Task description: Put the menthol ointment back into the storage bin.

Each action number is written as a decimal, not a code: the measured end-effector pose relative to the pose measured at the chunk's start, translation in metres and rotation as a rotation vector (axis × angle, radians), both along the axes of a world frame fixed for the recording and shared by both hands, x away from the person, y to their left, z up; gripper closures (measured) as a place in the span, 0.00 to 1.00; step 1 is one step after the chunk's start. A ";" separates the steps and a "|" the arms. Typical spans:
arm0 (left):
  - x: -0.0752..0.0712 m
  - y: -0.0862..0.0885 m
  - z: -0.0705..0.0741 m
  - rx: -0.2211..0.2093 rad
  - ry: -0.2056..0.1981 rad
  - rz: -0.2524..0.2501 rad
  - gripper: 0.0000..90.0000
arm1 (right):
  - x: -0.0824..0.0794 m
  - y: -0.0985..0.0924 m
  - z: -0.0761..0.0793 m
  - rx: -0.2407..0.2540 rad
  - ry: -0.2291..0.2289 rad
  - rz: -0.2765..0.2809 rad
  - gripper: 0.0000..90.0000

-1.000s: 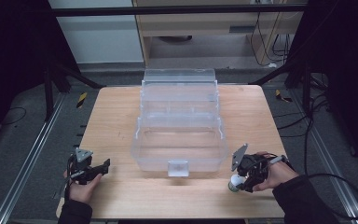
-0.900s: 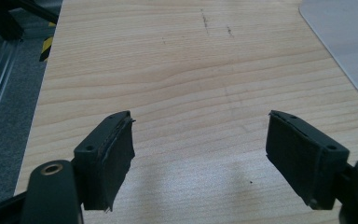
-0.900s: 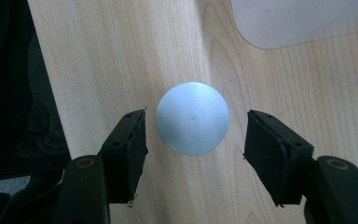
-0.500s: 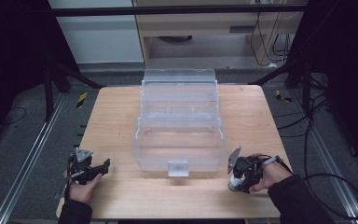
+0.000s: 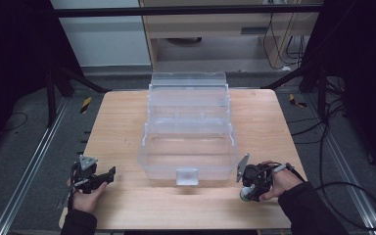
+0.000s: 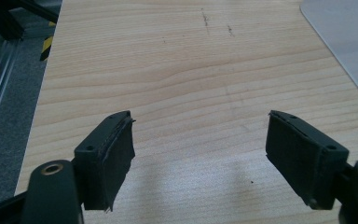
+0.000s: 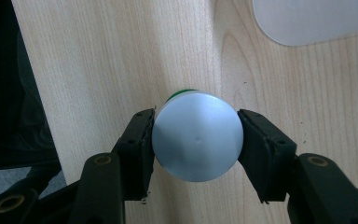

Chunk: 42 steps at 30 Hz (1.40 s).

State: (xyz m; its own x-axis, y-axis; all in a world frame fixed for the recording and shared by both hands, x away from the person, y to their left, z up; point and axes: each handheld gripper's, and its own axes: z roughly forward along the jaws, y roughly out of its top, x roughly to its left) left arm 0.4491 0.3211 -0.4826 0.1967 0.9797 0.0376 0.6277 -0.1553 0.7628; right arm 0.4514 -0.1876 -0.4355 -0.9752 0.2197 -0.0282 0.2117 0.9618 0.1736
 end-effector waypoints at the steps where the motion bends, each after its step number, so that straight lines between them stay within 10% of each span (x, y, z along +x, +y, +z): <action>1: 0.000 0.000 0.000 -0.001 0.000 0.001 0.25 | 0.000 0.000 0.000 -0.003 0.004 -0.002 0.55; 17: 0.001 -0.001 -0.001 0.004 0.009 -0.001 0.25 | 0.004 -0.001 0.003 -0.016 0.016 -0.036 0.56; 42: 0.001 -0.001 -0.002 0.004 0.013 -0.008 0.25 | 0.004 -0.011 0.055 0.121 -0.057 -0.141 0.56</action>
State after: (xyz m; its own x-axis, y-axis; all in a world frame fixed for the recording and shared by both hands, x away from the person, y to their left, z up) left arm 0.4506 0.3199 -0.4845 0.2053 0.9779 0.0392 0.6365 -0.1639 0.7536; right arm 0.4549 -0.1982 -0.3802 -0.9320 0.3592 -0.0479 0.3293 0.8948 0.3014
